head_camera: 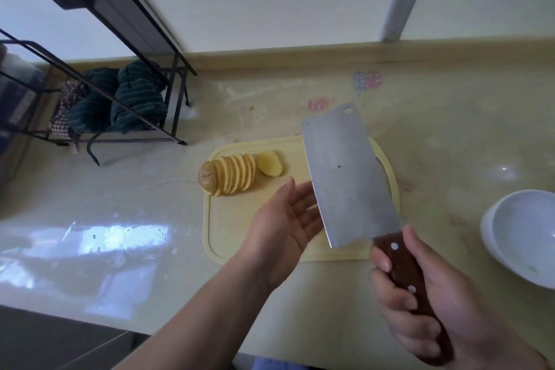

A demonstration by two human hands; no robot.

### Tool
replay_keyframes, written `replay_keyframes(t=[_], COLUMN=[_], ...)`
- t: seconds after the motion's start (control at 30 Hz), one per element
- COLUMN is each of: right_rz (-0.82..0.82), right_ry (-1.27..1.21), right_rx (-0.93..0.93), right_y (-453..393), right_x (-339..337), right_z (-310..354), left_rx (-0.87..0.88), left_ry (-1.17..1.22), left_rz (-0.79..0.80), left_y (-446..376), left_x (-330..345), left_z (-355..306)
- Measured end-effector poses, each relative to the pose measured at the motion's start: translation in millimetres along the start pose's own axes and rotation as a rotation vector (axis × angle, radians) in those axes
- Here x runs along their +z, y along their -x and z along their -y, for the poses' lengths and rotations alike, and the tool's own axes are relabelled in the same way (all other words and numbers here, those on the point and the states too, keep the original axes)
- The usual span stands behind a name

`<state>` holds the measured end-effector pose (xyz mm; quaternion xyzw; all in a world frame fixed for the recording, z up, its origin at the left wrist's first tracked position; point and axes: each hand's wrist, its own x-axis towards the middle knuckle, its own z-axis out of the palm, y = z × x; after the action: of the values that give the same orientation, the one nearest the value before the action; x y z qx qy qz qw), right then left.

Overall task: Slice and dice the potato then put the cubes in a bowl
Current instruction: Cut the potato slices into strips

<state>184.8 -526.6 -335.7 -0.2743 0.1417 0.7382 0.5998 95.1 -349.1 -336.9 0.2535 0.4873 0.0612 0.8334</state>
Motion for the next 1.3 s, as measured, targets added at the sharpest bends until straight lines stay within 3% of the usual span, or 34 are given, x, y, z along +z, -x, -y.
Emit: replay_keyframes(t=[0.07, 0.13, 0.37, 0.47, 0.57, 0.67, 0.77, 0.83, 0.93, 1.1, 1.3], right_rz=[0.141, 0.208, 0.134, 0.215, 0.211, 0.257, 0.163, 0.034, -0.253, -0.274, -0.283], right_ry=[-0.076, -0.115, -0.104, -0.227, -0.301, -0.356, -0.304, -0.073, 0.162, 0.137, 0.135], right_rx=[0.043, 0.063, 0.013, -0.002, -0.019, -0.014, -0.064, -0.099, -0.158, -0.156, -0.146], right_y=[-4, -6, 4, 8, 13, 15, 20, 26, 36, 35, 36], right_x=[-7, -11, -22, -30, -38, -49, -49, -42, -29, -23, -22], right_z=[-2, -3, 1, 4, 3, 0, -1, 0, -2, -4, -6], left_rx=[-0.165, -0.209, -0.179, -0.126, 0.173, 0.758, 1.239, 1.310, 1.359, 1.357, 1.417], left_ry=[0.033, 0.066, 0.133, 0.069, -0.328, -0.941, -1.445, -1.625, -1.753, -1.964, -1.992], left_rz=[0.160, 0.220, 0.178, 0.167, 0.100, 0.039, 0.349, 0.601, 0.749, 0.776, 0.808], left_y=[5, 3, -7, -8, -10, -25, -57, -75, -88, -79, -81], left_x=[1, -1, -14, -15, -11, -9, -18, -25, -40, -57, -56], left_z=[-4, -6, -7, -11, -5, 10, 21, 21, 14, -7, -30])
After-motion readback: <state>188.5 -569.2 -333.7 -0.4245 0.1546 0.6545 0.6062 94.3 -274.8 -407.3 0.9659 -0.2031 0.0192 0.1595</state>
